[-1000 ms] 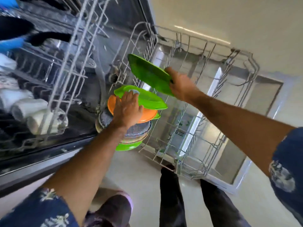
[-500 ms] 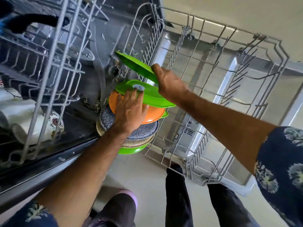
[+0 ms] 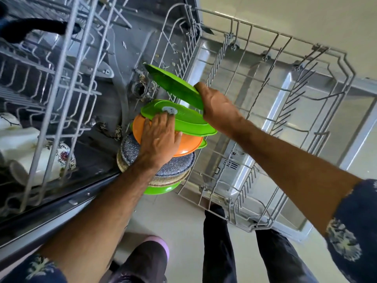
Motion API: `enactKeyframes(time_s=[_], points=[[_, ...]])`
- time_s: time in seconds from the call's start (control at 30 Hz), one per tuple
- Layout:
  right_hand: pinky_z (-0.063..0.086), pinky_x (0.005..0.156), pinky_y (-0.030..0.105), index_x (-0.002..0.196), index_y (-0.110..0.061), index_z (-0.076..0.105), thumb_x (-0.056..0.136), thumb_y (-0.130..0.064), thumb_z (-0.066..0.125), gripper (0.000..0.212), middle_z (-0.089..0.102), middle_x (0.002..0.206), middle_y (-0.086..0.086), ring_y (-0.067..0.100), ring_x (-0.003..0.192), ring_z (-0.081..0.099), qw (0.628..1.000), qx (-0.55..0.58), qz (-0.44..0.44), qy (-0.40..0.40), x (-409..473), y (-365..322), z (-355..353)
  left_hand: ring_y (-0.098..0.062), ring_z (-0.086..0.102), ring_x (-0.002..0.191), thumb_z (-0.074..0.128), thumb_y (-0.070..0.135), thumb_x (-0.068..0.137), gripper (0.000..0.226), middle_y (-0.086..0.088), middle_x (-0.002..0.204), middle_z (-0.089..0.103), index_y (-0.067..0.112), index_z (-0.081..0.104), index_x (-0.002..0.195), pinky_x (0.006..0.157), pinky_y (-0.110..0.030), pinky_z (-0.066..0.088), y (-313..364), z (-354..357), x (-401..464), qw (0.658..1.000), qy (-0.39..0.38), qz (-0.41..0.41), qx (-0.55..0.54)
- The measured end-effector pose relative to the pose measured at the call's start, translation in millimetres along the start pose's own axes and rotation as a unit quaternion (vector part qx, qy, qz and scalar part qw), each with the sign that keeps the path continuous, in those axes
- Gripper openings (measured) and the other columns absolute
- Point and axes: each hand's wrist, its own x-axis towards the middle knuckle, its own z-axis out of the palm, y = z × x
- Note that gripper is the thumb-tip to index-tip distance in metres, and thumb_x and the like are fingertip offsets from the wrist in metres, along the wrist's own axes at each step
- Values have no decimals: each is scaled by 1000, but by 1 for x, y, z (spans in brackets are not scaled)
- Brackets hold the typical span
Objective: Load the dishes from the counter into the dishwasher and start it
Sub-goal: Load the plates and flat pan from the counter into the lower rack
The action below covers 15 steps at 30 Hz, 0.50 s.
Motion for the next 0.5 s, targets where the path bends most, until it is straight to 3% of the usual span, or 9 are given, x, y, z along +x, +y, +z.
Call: enactKeyframes(time_s=[0.23,0.5], points=[[36,63,34,124,-3,49,79,10,46,47,60,94,21,32,77,56,1000,6,-11,-3,-12,9,-23,-32,44,133,44,47,97,62,-15,145,46,10,38,146,109,-54,36,-1,-2,1,1000,-3,1,-1],[37,68,35,128,4,44,95,2,38,33,55,98,20,29,84,53,998,-46,-23,-37,-3,9,10,-31,40,138,43,47,97,63,-14,149,42,12,35,149,112,-55,33,0,-2,1,1000,-12,-1,-8]])
